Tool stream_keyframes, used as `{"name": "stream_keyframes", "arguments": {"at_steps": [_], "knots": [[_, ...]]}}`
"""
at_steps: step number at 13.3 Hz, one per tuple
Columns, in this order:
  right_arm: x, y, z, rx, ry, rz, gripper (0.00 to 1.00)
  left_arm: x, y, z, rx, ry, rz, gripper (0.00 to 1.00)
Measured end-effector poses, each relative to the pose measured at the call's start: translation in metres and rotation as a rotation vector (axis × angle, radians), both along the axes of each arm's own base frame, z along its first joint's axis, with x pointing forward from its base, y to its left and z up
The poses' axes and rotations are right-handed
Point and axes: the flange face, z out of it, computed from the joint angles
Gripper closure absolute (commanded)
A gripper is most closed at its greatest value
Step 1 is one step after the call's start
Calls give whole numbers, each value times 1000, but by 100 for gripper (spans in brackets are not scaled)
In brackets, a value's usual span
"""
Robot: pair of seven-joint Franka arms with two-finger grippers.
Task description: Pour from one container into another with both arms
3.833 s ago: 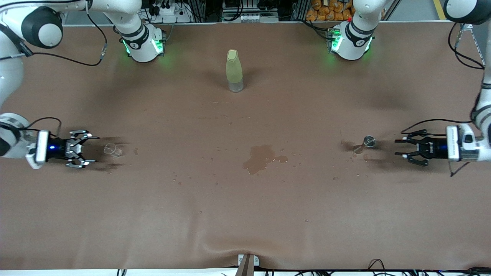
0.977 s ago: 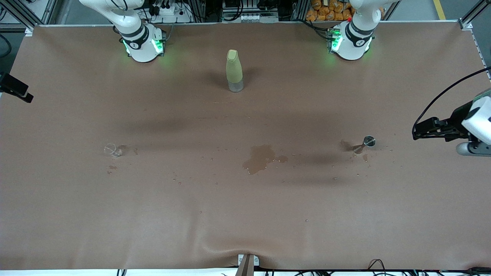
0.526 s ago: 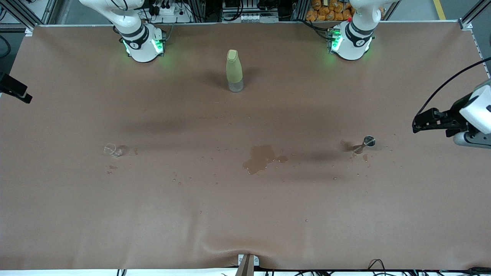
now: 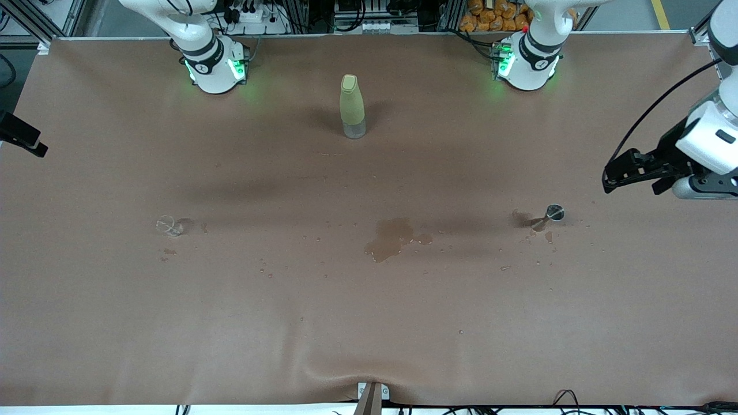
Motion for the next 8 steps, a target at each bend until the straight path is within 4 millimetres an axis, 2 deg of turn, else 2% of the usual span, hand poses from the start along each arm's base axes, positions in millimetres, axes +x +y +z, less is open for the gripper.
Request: {"name": "stream_keyframes", "arguments": {"at_steps": [3,8], "knots": [[0,0,0,0,1,-2,0,1,15,1,41,-2,16,0],[0,0,0,0,1,-4,0,-8,18,8,50,68,16,0]]}}
